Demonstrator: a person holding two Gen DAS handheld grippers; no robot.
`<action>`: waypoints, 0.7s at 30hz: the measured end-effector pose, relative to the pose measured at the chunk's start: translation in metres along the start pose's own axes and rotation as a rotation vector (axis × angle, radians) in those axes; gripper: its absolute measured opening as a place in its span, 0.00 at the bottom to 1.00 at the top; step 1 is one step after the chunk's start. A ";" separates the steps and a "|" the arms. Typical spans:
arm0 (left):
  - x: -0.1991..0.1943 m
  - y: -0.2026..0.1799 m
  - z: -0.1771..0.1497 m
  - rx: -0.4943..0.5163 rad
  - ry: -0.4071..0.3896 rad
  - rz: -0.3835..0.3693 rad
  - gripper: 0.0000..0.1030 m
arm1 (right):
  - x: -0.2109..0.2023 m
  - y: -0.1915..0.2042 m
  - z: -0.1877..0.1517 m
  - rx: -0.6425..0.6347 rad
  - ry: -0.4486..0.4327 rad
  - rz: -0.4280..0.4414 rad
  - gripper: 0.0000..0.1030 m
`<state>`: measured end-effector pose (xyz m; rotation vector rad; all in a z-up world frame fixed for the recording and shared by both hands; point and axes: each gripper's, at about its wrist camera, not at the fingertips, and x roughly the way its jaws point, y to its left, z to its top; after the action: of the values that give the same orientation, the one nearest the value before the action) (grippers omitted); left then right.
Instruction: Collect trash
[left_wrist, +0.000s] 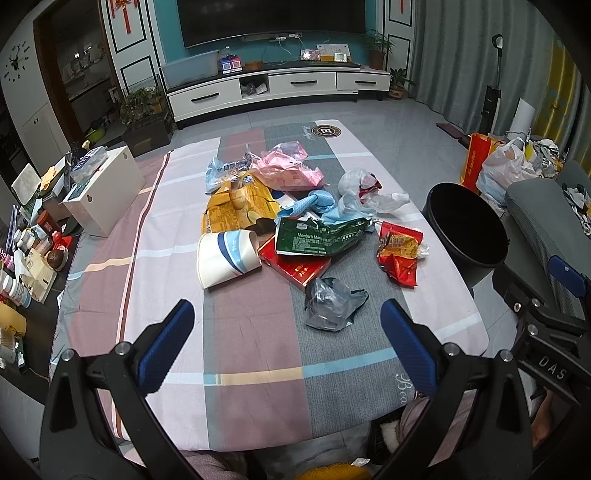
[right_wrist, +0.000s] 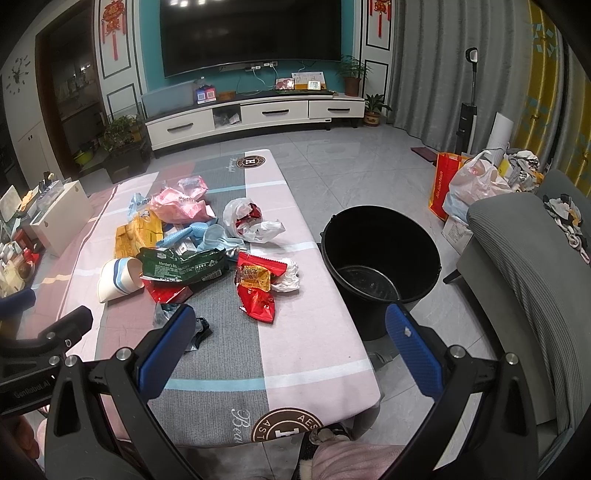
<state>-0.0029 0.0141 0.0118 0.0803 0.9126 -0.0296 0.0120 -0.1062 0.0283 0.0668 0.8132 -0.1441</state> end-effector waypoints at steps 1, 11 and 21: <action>0.000 0.000 0.000 0.002 0.000 0.000 0.97 | 0.000 0.000 0.000 0.000 0.000 0.000 0.98; 0.003 -0.002 -0.002 0.007 0.005 -0.001 0.97 | 0.000 0.002 0.000 0.001 0.002 0.002 0.98; 0.042 0.012 -0.013 -0.056 0.074 -0.158 0.97 | 0.027 -0.009 -0.012 -0.034 -0.009 0.206 0.98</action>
<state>0.0129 0.0277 -0.0284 -0.0432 0.9912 -0.1490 0.0203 -0.1164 0.0010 0.1173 0.7942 0.0642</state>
